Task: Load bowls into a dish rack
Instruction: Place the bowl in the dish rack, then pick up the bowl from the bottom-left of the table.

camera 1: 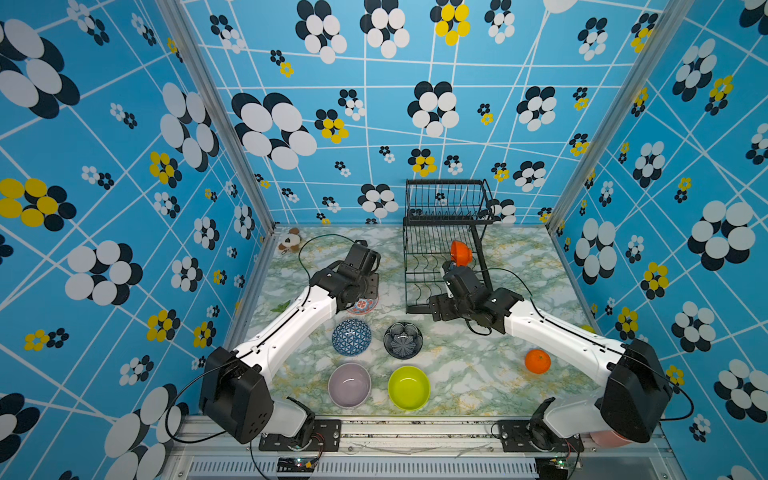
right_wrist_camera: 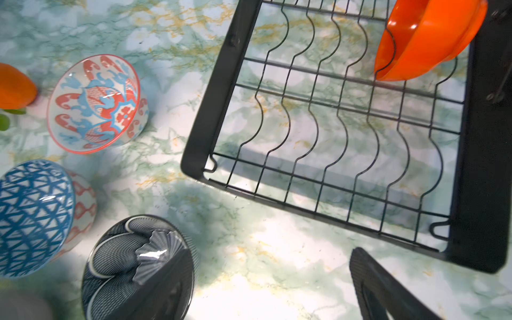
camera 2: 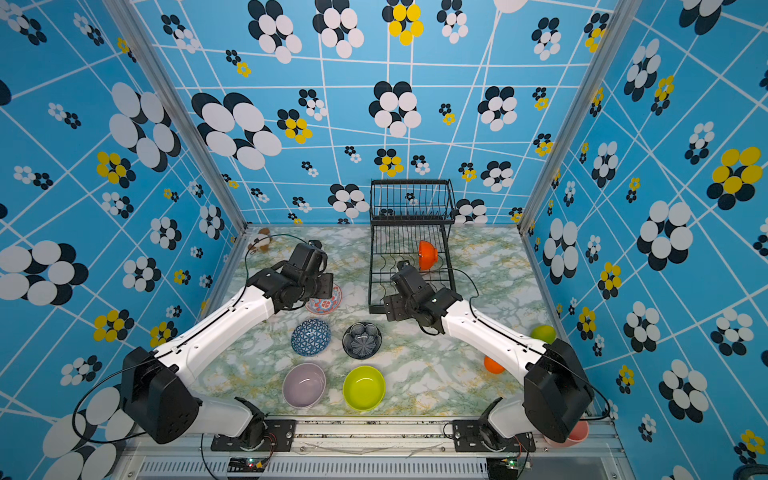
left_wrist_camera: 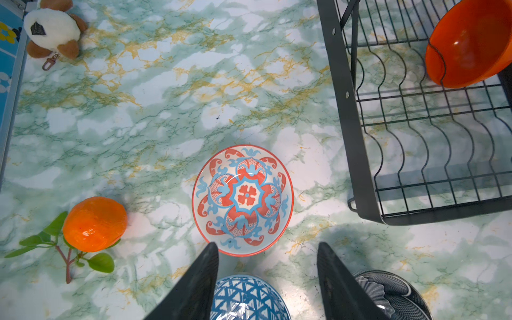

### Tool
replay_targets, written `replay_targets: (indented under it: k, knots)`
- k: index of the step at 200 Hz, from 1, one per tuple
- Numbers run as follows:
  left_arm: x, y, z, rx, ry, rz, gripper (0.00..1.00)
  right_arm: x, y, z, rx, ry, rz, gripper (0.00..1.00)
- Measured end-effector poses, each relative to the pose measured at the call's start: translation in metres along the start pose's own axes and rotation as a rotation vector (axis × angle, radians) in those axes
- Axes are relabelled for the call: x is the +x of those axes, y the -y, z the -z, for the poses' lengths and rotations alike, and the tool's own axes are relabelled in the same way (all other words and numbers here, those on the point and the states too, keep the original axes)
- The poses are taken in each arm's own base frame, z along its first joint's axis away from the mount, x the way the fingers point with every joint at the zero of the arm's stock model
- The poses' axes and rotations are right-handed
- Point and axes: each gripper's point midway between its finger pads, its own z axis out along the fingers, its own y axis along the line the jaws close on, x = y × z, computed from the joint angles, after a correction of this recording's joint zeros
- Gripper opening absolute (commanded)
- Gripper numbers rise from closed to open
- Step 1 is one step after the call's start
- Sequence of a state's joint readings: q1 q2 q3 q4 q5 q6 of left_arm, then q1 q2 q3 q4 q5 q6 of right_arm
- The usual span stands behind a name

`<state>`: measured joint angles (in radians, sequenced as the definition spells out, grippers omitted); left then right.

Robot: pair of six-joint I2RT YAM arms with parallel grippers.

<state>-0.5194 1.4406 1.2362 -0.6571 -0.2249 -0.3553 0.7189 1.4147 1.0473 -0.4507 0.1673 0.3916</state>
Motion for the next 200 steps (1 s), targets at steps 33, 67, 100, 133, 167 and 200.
replay_targets:
  k: [33, 67, 100, 133, 167, 200]
  knots:
    - [0.004, -0.003, 0.013, -0.012, -0.064, 0.022, 0.65, 0.005, -0.002, 0.009, -0.058, 0.008, -0.06, 0.93]
    - [0.037, -0.006, 0.031, -0.003, -0.201, 0.073, 0.66, 0.008, 0.001, 0.014, -0.099, 0.021, -0.097, 0.93]
    - [0.086, -0.014, 0.058, -0.003, -0.304, 0.149, 0.64, 0.015, 0.004, 0.009, -0.128, 0.014, -0.127, 0.93]
    - [0.126, -0.027, 0.084, -0.006, -0.335, 0.244, 0.61, 0.013, -0.001, 0.009, -0.164, 0.018, -0.131, 0.92]
    - [0.16, -0.035, 0.095, -0.036, -0.374, 0.322, 0.6, 0.009, -0.004, 0.01, -0.19, 0.03, -0.135, 0.92]
    - [0.186, -0.037, 0.098, -0.077, -0.424, 0.353, 0.59, 0.011, -0.005, 0.008, -0.205, 0.028, -0.137, 0.92]
